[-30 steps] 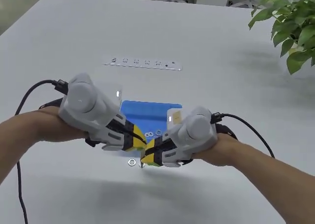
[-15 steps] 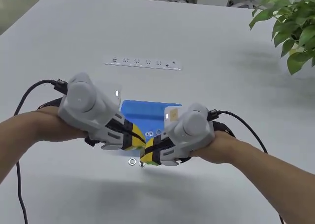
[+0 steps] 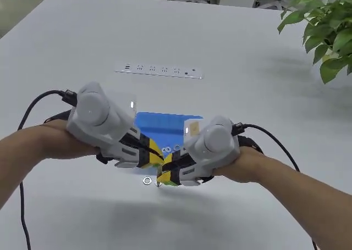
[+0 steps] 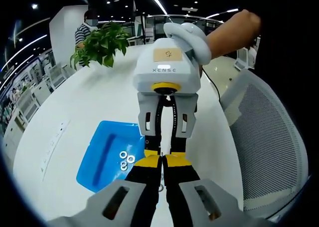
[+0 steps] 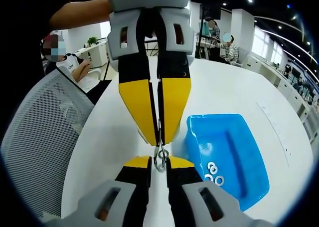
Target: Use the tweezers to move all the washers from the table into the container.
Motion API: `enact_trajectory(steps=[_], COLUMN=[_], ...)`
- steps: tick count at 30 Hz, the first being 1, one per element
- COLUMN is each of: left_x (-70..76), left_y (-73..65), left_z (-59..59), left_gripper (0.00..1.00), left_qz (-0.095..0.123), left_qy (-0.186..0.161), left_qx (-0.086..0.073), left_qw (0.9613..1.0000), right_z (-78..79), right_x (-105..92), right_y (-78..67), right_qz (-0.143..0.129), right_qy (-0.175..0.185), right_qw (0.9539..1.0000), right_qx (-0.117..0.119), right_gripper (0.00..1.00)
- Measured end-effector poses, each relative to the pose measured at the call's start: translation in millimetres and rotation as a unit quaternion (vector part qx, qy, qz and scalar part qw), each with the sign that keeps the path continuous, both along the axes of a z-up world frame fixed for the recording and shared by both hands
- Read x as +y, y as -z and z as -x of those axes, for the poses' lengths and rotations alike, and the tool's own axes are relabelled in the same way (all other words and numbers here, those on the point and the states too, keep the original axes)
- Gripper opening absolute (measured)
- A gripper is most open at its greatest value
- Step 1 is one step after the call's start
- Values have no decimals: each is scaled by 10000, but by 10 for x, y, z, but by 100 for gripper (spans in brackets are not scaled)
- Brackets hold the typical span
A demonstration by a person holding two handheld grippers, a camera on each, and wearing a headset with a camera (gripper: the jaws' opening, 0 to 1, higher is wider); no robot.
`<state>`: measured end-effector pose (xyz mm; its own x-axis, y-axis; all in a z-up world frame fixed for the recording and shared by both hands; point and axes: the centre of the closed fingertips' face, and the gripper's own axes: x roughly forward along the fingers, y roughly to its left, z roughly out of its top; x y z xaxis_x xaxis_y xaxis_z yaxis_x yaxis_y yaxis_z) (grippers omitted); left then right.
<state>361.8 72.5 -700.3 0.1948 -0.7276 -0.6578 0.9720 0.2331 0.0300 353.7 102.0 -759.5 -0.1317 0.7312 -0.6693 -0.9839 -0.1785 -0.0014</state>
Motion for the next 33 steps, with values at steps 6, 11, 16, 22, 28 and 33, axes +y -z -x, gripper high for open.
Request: enact_trajectory(steps=[6, 11, 16, 22, 28, 33], left_x=[-5, 3, 19, 33, 36, 39], left_y=[-2, -3, -4, -5, -7, -20], left_z=[13, 13, 19, 41, 45, 52], left_gripper=[5, 5, 5, 5, 6, 11], left_qz=[-6, -17, -13, -9, 29, 106], left_qy=[10, -5, -33, -53, -117, -191], left_qx=[7, -1, 8, 50, 67, 82], left_qw=[10000, 10000, 10000, 10000, 9999, 9997], right_z=[-11, 2, 6, 10, 13, 2], right_x=[24, 42, 55, 56, 51, 63], right_y=[-15, -16, -8, -8, -7, -39], right_qz=[-42, -38, -3, 15, 42, -5], right_qy=[21, -30, -86, -137, -136, -106], right_qw=[10000, 10000, 9999, 9997, 9997, 9998], right_qx=[-13, -36, -142, -202, -173, -160], right_gripper=[13, 10, 8, 7, 6, 6])
